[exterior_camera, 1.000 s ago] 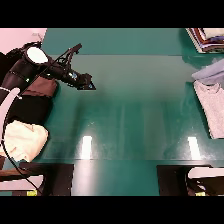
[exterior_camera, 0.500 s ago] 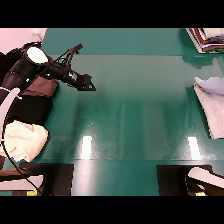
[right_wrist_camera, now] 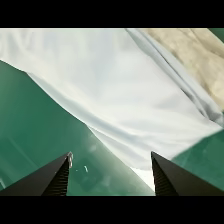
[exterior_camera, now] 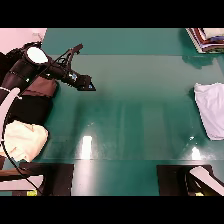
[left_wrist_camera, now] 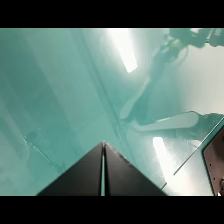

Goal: Fold the shirts.

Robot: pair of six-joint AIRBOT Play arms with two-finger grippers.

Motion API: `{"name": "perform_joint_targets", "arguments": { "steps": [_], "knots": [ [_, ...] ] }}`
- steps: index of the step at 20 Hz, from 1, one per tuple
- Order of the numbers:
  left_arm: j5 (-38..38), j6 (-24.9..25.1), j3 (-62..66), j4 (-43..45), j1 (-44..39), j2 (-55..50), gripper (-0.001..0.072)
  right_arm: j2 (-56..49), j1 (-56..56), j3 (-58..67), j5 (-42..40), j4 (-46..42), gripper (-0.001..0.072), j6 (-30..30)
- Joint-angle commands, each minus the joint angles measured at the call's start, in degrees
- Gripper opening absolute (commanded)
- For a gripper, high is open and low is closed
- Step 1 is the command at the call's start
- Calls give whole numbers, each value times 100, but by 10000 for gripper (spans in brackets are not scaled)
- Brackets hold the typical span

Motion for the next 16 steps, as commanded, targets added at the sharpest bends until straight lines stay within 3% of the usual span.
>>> {"name": "perform_joint_targets", "arguments": {
  "steps": [1,5,8,12,13,16],
  "knots": [
    [7,9,-2,2,0,-2,28,284,-459,-297,24,98,582,-7],
    [247,9,-2,2,0,-2,28,522,367,-297,-343,887,574,-9],
    [308,2,-2,-2,0,-2,28,525,1790,-297,-599,1399,574,-9],
    [328,2,-2,-4,0,-2,28,527,3917,-297,-1228,1357,565,-24],
    [328,2,-2,-4,0,-2,28,527,4393,-297,-1421,1357,477,-168],
    [328,2,-2,-4,0,-2,28,527,5451,-297,-1781,1355,84,-706]
  ]
}}
